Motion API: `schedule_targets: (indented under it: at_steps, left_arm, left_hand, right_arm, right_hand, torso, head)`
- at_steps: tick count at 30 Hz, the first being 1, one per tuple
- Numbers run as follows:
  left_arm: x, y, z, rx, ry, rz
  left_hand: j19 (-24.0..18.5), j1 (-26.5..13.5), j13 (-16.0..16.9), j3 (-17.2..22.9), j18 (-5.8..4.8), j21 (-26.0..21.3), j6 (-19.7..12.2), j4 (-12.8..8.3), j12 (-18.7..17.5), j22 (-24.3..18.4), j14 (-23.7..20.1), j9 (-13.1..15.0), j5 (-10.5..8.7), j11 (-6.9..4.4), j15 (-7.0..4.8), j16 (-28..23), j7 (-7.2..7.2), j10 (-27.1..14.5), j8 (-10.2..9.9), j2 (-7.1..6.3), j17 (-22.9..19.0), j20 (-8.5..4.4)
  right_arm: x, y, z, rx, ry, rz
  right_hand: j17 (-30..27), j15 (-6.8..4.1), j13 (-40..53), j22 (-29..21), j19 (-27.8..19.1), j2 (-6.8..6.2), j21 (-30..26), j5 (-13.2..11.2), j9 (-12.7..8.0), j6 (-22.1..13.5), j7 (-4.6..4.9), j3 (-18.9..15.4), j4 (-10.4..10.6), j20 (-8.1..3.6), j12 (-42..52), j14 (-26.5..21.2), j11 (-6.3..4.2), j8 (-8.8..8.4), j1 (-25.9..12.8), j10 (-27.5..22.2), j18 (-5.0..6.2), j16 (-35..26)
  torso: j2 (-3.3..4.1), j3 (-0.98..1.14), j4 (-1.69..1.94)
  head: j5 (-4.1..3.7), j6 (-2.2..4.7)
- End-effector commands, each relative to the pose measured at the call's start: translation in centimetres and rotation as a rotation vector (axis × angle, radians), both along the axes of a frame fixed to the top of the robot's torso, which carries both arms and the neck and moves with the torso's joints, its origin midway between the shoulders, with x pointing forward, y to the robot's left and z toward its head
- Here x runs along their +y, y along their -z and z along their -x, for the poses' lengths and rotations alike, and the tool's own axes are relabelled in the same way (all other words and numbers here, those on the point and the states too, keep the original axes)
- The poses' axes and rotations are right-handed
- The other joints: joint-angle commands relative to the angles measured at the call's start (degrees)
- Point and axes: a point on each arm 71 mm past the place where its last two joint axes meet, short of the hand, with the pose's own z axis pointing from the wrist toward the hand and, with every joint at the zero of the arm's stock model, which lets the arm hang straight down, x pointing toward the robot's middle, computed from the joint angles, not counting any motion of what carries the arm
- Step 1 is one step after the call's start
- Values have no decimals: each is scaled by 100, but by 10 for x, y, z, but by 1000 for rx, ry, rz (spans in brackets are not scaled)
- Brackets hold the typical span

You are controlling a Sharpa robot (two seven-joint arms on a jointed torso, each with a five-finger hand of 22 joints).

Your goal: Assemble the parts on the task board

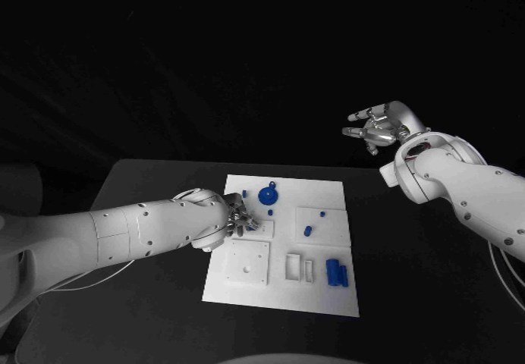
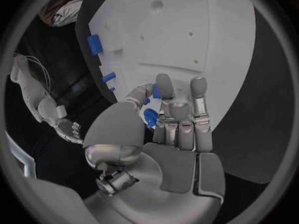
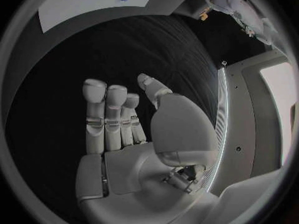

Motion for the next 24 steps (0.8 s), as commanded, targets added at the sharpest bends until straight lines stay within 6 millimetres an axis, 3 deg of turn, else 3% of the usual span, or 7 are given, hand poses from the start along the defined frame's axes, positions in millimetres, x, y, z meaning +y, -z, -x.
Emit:
schedule_targets:
  at_steps: [1, 13, 24]
  left_arm:
    - [2, 4, 2, 19, 1, -17]
    - [1, 0, 1, 20, -7, 2]
    - [0, -25, -11, 43, 17, -5]
  left_hand:
    - [53, 50, 13, 520, -20, -20, 405, -529, 26, 97, -3, -15, 37, -57, -48, 26, -360, 273, 19, 53, 13, -4]
    - [70, 51, 17, 530, -24, -29, 386, -525, 31, 100, -1, 28, 46, -60, -56, 24, -359, 270, 20, 67, 1, -15]
    - [65, 77, 28, 520, -45, -51, 348, -478, 39, 102, -24, 105, 15, -52, -60, 20, -353, 271, 16, 58, -16, -25]
  right_arm:
    - [1, 0, 0, 2, -5, 1]
    - [1, 1, -1, 6, -4, 2]
    - [1, 5, -3, 29, -5, 7]
  right_hand:
    - [5, 1, -6, -5, 292, 21, 20, 20, -3, 23, 4, -20, 3, -38, 24, 46, -2, -19, -50, -40, 88, -22]
    - [11, 1, -8, -15, 291, 21, 24, 37, -4, 17, 5, -16, -4, -38, 23, 49, -2, -19, -47, -41, 90, -27]
    - [24, 0, 5, -7, 295, 21, 84, 102, -4, 8, 6, -17, -6, -39, 44, 59, -3, -21, -59, -28, 86, -22]
  torso:
    - [0, 0, -5]
    - [-1, 2, -10]
    - [1, 14, -5]
  head:
    - [0, -3]
    - [-17, 6]
    - [-15, 3]
